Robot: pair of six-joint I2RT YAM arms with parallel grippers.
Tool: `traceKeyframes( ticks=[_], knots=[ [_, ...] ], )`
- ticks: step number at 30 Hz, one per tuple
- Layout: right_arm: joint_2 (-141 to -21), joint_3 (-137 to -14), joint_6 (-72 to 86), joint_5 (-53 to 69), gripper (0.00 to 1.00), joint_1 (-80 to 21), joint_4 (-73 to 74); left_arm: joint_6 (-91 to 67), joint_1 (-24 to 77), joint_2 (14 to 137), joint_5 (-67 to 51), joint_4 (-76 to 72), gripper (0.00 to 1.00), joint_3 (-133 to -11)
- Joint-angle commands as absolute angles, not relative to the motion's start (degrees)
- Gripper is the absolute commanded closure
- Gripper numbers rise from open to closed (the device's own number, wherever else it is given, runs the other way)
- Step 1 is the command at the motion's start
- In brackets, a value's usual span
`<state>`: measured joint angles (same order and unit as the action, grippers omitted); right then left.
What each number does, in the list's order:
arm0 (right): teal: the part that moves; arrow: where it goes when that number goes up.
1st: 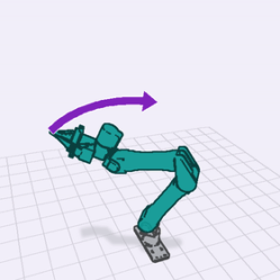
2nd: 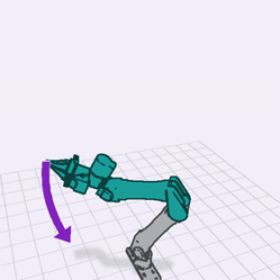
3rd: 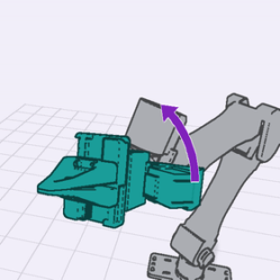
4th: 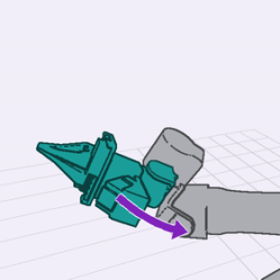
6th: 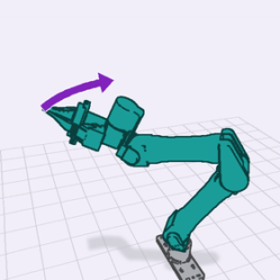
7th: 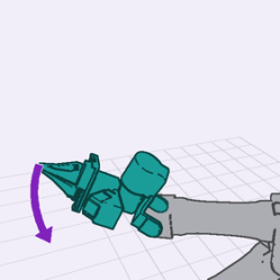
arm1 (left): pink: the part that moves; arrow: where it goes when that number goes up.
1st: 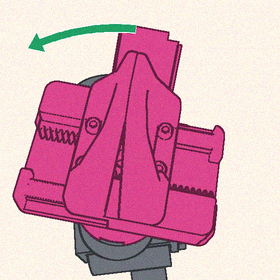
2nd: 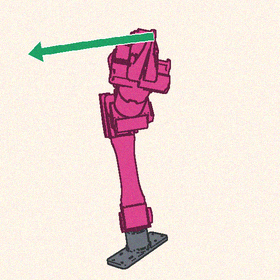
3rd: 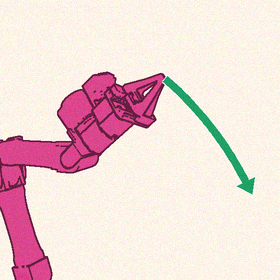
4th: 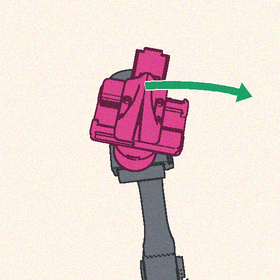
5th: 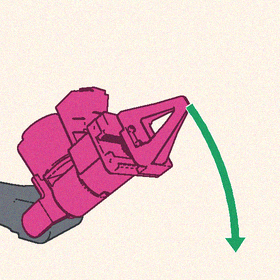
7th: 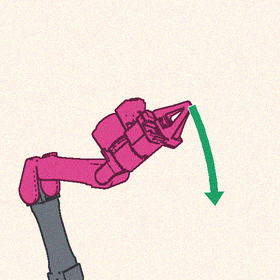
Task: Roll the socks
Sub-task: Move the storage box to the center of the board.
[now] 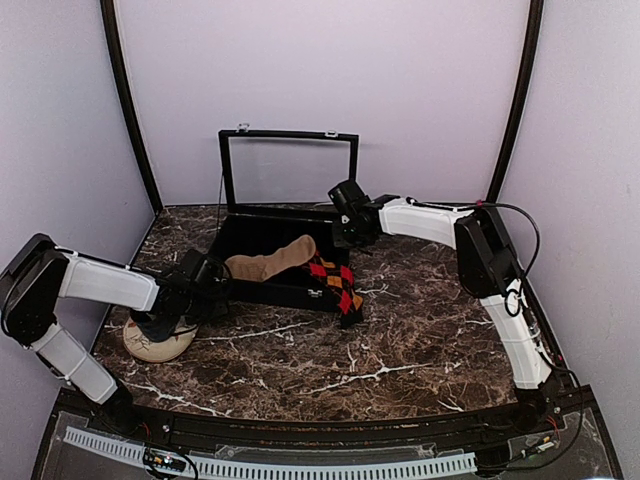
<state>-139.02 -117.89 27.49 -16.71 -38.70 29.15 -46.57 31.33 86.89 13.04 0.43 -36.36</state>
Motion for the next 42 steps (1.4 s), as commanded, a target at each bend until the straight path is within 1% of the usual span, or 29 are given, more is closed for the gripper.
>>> traceKeyframes(
  ticks=[1,3,10,13,17,21,31,42],
  knots=[
    [-141.5,-119.1,35.7,-12.8,0.79,-36.2,26.3,-43.0,31.0,87.3,11.6,2.6,0.61,-38.8],
    [-141.5,-119.1,36.6,-13.0,0.83,-35.8,26.1,-42.4,31.0,87.3,11.5,2.7,0.6,-39.5],
    [-141.0,-118.6,39.4,-13.9,0.91,-34.3,25.9,-40.0,31.1,87.9,10.1,3.0,0.59,-41.6],
    [-140.3,-118.1,40.1,-14.5,0.94,-33.5,25.6,-38.5,31.1,88.2,9.1,3.2,0.59,-42.9],
    [-139.9,-118.2,39.7,-15.4,0.95,-32.8,25.6,-36.8,31.1,88.5,6.9,3.0,0.59,-44.0],
    [-139.3,-118.8,38.6,-16.7,1.0,-32.9,25.8,-35.6,31.1,88.2,4.1,2.5,0.59,-44.9],
    [-138.9,-120.9,36.3,-18.3,1.0,-33.0,26.1,-34.8,31.1,86.8,0.4,1.9,0.59,-45.6],
    [-137.9,-121.5,34.1,-22.0,1.0,-33.2,27.0,-32.4,31.2,86.0,-9.0,2.5,0.61,-50.6]
  ],
)
